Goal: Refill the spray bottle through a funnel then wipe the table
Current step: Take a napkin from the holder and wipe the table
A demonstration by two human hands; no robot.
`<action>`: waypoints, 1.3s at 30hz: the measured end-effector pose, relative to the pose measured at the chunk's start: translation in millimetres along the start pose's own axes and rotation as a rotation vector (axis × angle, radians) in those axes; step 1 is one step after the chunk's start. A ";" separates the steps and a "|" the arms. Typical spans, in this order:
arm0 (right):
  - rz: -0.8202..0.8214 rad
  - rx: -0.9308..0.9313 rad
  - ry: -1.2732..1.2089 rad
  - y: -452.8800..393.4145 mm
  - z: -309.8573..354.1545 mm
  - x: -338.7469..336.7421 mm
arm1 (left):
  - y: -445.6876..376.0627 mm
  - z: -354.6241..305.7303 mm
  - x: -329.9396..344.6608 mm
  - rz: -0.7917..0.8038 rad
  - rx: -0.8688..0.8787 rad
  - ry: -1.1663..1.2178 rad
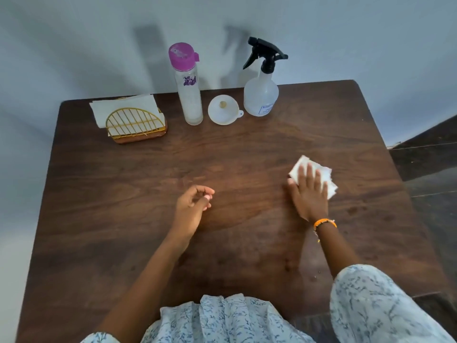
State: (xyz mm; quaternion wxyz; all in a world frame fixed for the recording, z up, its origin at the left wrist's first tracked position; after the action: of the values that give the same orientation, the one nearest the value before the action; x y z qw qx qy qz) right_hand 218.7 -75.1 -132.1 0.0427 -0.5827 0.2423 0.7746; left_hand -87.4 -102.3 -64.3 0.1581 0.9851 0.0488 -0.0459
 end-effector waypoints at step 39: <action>0.252 0.419 -1.723 152.7 -25.5 -26.2 | 129.7 16.6 103.5 0.496 -0.169 -0.020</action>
State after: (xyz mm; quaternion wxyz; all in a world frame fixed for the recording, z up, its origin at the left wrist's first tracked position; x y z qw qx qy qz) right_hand 196.2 -214.5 -63.4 0.2298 0.2517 0.3249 0.8822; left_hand 28.3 -221.7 -51.1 0.2468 0.9498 -0.1920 -0.0111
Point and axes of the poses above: each hand's wrist, its own y-axis away from the middle knuckle, its own x-axis out of the palm, z = x × y, the point moved 6 cm from there along -y, towards the middle knuckle, and after that the axes turned 6 degrees about x, right-handed, at the moved point
